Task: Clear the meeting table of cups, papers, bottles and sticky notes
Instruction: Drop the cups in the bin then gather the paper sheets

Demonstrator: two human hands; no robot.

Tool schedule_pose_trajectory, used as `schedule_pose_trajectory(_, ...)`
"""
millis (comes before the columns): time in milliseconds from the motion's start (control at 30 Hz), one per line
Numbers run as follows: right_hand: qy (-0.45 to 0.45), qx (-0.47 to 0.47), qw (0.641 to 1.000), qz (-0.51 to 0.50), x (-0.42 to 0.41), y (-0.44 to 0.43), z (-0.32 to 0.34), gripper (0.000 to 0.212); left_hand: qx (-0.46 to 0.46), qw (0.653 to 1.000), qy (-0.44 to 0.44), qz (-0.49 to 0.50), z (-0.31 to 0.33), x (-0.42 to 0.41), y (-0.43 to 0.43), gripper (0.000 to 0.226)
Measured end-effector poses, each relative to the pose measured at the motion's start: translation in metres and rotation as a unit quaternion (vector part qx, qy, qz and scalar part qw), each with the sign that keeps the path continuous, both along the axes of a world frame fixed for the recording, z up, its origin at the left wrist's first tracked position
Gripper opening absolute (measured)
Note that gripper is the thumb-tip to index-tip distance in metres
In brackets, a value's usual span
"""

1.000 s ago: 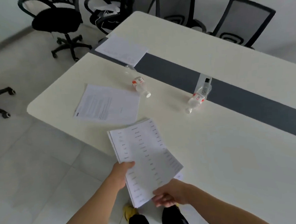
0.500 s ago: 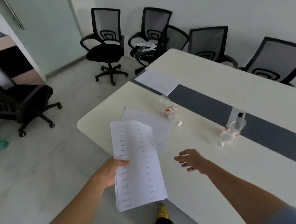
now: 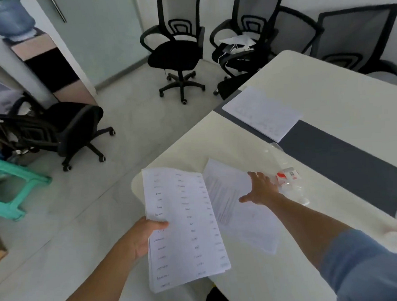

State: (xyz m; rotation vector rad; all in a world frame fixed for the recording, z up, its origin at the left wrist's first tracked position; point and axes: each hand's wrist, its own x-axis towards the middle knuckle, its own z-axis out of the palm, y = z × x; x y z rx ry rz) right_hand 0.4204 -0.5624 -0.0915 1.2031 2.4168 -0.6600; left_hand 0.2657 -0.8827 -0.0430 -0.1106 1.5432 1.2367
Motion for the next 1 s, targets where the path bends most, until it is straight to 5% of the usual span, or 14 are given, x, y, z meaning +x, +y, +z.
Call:
schedule_pose_trajectory(200, -0.099, 0.073, 0.991, 0.044, -0.039, 0.018, -0.018, 0.108, -0.125, 0.991, -0.013, 0.05, -0.051, -0.046, -0.007, 0.038)
schedule_pose_trajectory(367, -0.098, -0.03, 0.995, -0.017, -0.045, 0.016, -0.019, 0.076, -0.131, 0.989, -0.019, 0.061, -0.06, -0.076, -0.003, 0.039)
schedule_pose_trajectory(500, 0.042, 0.03, 0.993, -0.111, -0.065, 0.01, 0.003, 0.035, -0.122, 0.992, -0.009, 0.04, -0.055, -0.11, 0.005, 0.039)
schedule_pose_trajectory(567, 0.188, -0.019, 0.946, -0.262, -0.082, 0.018, 0.024, 0.03, -0.122, 0.992, -0.01, 0.022, -0.052, -0.127, 0.009, 0.039)
schedule_pose_trajectory(700, 0.373, -0.255, 0.774, -0.443, -0.12, 0.007, 0.066, 0.033, -0.133, 0.991, -0.024, -0.019, -0.048, -0.173, 0.012, 0.034)
schedule_pose_trajectory(833, 0.316, -0.352, 0.776, -0.418, -0.155, -0.059, 0.055, 0.032, -0.067, 0.995, -0.073, -0.022, -0.043, -0.21, 0.016, 0.041)
schedule_pose_trajectory(1000, 0.237, -0.344, 0.796, -0.438, -0.194, -0.143, -0.001, 0.043, -0.009, 0.989, -0.131, -0.065, -0.049, -0.252, 0.022, 0.077)
